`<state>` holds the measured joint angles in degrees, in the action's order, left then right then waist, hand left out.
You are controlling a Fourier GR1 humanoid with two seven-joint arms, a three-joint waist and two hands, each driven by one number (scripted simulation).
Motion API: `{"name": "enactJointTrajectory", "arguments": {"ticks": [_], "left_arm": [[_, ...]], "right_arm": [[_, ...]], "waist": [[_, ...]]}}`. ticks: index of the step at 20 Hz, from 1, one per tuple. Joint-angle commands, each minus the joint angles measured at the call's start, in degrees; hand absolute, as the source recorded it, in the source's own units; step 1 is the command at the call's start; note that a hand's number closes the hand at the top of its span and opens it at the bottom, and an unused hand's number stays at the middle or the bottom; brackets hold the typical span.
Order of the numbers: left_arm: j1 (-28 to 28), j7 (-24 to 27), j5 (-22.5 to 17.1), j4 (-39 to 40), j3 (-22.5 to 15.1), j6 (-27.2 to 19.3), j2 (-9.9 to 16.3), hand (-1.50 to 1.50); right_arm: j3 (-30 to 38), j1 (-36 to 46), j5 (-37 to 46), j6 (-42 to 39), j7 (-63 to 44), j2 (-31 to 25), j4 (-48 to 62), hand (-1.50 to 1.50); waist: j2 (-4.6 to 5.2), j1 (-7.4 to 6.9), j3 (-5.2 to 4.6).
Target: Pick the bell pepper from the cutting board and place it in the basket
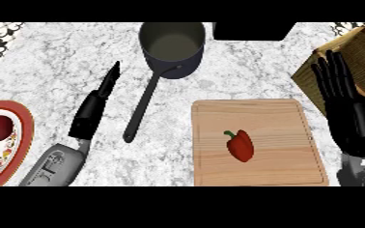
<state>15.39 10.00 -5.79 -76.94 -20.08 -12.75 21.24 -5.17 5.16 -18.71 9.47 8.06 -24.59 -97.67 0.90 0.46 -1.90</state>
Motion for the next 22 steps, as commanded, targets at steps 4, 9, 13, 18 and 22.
{"name": "enactJointTrajectory", "arguments": {"ticks": [4,9,13,18,22], "left_arm": [[0.6,-5.4,-4.5,1.8,4.3,1.0,0.6,0.0],[0.7,-10.2,-7.6,4.5,5.7,2.0,0.2,0.0],[0.0,-14.1,-11.2,4.9,10.0,2.8,2.6,0.0],[-3.0,-17.1,-13.0,2.1,14.0,4.5,5.6,0.0],[-4.4,-16.9,-12.0,0.1,13.5,3.3,5.6,0.0]], "right_arm": [[-5.4,12.7,-9.8,-18.0,1.5,1.1,2.7,1.5],[-19.1,20.5,2.7,-34.1,10.3,-4.8,-4.7,-1.5],[-28.4,15.4,15.7,-32.7,23.1,0.8,-3.3,-1.5],[-33.0,11.6,22.2,-27.4,10.6,3.0,-13.0,-1.5],[-28.9,18.7,19.9,-32.7,-6.0,-2.5,-18.3,-1.5]], "waist": [[0.36,-6.22,2.17],[0.14,-8.93,1.98],[-0.61,-2.91,2.05],[-1.15,-0.42,1.87],[-1.56,-0.69,1.73]]}}
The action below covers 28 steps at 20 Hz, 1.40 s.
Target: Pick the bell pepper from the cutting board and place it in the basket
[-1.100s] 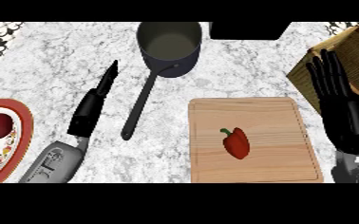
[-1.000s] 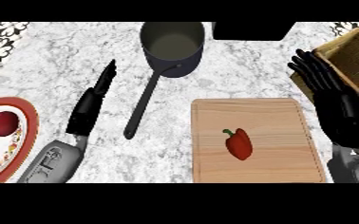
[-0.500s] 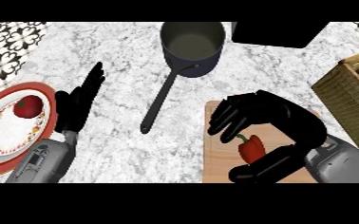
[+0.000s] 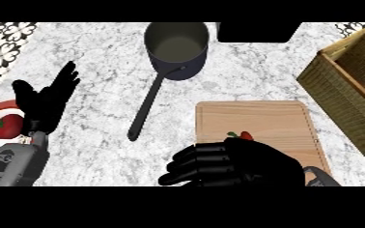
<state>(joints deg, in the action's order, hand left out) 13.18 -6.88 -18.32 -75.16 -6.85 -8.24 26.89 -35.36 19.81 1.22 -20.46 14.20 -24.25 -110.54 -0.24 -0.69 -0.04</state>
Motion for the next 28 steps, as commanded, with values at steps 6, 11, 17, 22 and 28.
{"name": "enactJointTrajectory", "arguments": {"ticks": [6,11,17,22,28], "left_arm": [[-3.1,-0.8,-0.9,-1.6,1.9,1.2,2.3,0.0],[-1.3,-0.9,0.2,-0.9,1.2,0.6,-0.2,0.0],[1.2,-3.1,0.4,-0.8,1.8,1.1,0.3,0.0],[-2.4,0.9,2.0,-0.7,2.2,1.1,-2.0,0.0],[-0.9,-4.8,2.2,-4.1,3.7,1.3,-0.8,0.0]], "right_arm": [[10.5,15.3,10.4,-5.7,-22.1,-13.9,-5.7,-1.5],[14.7,24.4,2.3,-15.6,-34.4,-14.4,-3.2,-1.5],[15.4,34.2,-12.6,-32.4,-38.3,-18.0,6.8,-1.5],[20.6,32.9,-15.5,-38.6,-32.6,-18.7,13.1,-1.5],[29.2,21.4,-12.0,-38.5,-21.7,-19.9,10.9,-1.5]], "waist": [[-0.75,0.48,-0.19],[-0.03,0.65,-0.09],[0.07,0.48,-0.13],[0.29,0.22,-0.02],[0.21,0.62,0.1]]}}
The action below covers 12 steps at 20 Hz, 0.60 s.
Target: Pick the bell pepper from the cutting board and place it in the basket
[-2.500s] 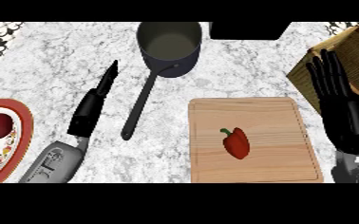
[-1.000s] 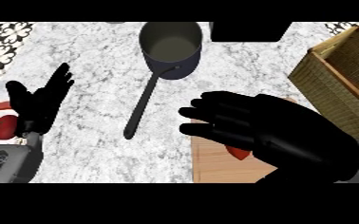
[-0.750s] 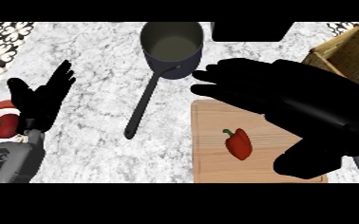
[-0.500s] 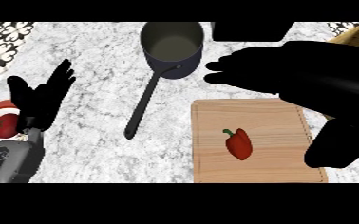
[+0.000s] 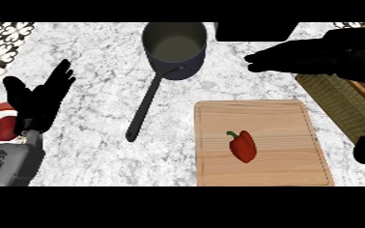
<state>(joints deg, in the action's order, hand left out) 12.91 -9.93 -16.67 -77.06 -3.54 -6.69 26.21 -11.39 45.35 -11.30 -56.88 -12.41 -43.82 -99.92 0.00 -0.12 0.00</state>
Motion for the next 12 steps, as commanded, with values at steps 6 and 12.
{"name": "enactJointTrajectory", "arguments": {"ticks": [6,12], "left_arm": [[-1.8,2.2,1.3,0.6,1.8,2.5,-1.0,0.0],[-1.3,0.1,1.6,-0.9,2.9,2.9,-0.8,0.0]], "right_arm": [[7.1,-17.0,14.7,-1.8,18.9,3.0,-2.5,-1.5],[0.4,-24.3,30.9,10.3,29.7,9.5,-1.3,-1.5]], "waist": [[0.15,0.06,0.07],[0.21,-0.38,0.12]]}}
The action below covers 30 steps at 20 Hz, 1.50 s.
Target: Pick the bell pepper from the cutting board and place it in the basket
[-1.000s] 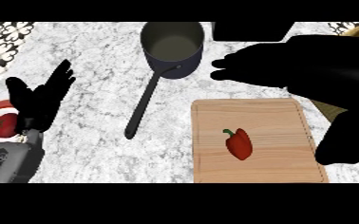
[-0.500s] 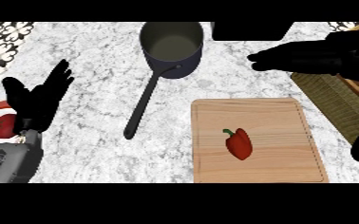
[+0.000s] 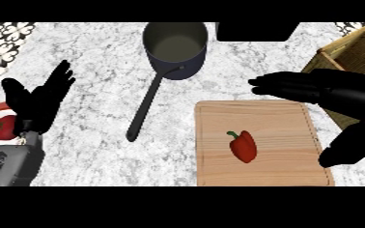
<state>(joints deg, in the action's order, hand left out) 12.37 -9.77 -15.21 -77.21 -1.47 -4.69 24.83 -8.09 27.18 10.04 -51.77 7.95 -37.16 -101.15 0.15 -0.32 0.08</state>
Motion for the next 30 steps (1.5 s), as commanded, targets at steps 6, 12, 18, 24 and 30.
{"name": "enactJointTrajectory", "arguments": {"ticks": [6,12,18,24,30], "left_arm": [[-3.0,-0.4,2.9,-3.8,-0.6,-0.1,-2.0,0.0],[-0.3,-2.9,3.1,-2.3,2.1,1.8,-3.2,0.0],[0.9,-1.1,5.3,0.8,3.0,1.5,-3.7,0.0],[0.7,-5.9,4.7,-3.2,5.4,4.7,-2.5,0.0],[-1.3,-3.9,6.0,-3.6,6.1,4.8,-5.3,0.0]], "right_arm": [[-7.8,-7.3,15.5,13.8,14.1,9.7,8.2,-1.5],[-9.9,-6.9,20.4,13.7,12.3,14.7,10.4,-1.5],[-12.9,-8.9,28.6,16.6,19.7,11.1,15.9,-1.5],[-11.0,-5.9,32.6,16.8,22.4,13.3,20.9,-1.5],[-10.1,-1.5,34.6,16.0,24.1,17.1,26.5,-1.5]], "waist": [[-0.05,-0.28,-0.03],[-0.15,0.21,-0.07],[-0.11,0.41,-0.07],[-0.18,0.2,-0.07],[-0.14,0.08,-0.08]]}}
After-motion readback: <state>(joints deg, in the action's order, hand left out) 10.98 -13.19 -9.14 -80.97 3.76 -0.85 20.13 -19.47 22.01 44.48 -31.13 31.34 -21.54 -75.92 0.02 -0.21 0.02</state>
